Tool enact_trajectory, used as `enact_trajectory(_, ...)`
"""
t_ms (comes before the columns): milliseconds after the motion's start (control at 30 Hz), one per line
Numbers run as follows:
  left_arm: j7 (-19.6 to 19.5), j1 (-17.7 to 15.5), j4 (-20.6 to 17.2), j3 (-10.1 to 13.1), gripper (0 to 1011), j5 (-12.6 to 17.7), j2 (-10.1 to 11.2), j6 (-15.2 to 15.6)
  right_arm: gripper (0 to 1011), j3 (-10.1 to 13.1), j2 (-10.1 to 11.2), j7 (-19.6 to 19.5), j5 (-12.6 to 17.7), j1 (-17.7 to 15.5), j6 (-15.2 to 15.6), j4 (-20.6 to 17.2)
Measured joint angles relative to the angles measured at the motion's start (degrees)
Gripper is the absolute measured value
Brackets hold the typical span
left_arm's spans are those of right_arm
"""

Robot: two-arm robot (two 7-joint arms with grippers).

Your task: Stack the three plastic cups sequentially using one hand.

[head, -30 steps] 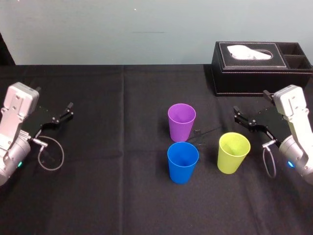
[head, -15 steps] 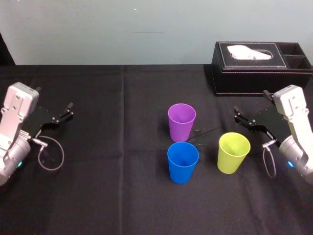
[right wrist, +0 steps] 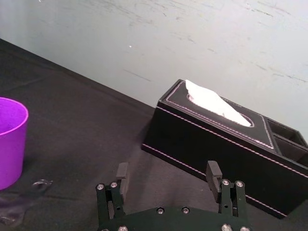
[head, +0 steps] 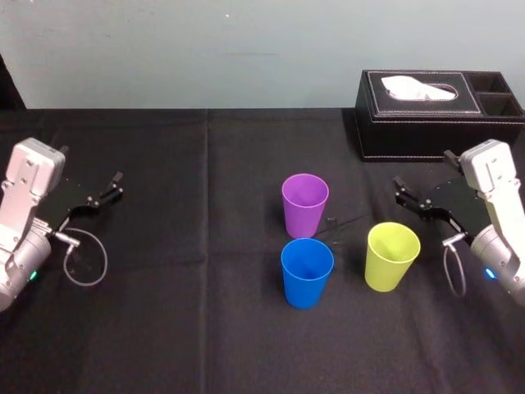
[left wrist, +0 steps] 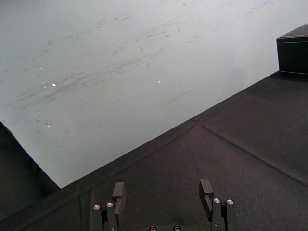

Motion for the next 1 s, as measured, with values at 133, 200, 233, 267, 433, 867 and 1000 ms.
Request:
enact_trajectory(133, 0.0, 0.0, 0.0, 0.0, 1011, 0.0, 0.0, 0.0, 1000, 1.5, 0.8, 0.6, 0.8, -1.2, 1.5, -2.0)
enact_trajectory(200, 0.0, 0.0, 0.0, 0.0, 1011, 0.0, 0.0, 0.0, 1000, 2.8, 1.6, 1.3, 2.0, -2.3, 2.1, -3.5)
enact_trajectory(233, 0.0, 0.0, 0.0, 0.0, 1011, 0.0, 0.0, 0.0, 1000, 3.3, 1.9, 1.5, 2.5, -2.7, 2.4, -4.1)
enact_trajectory(267, 0.0, 0.0, 0.0, 0.0, 1011, 0.0, 0.0, 0.0, 1000, 3.9, 2.2, 1.8, 3.0, -3.2, 2.6, -4.8)
enact_trajectory(433, 0.0, 0.0, 0.0, 0.0, 1011, 0.0, 0.0, 0.0, 1000, 7.6, 4.6, 4.2, 6.8, -6.9, 3.7, -9.1)
enact_trajectory(867, 0.0, 0.0, 0.0, 0.0, 1011, 0.0, 0.0, 0.0, 1000, 14.6, 11.3, 10.1, 11.4, -16.8, 5.1, -18.2)
enact_trajectory(1000, 0.0, 0.0, 0.0, 0.0, 1011, 0.0, 0.0, 0.0, 1000, 16.2, 12.6, 12.5, 12.7, -19.3, 4.4, -19.8)
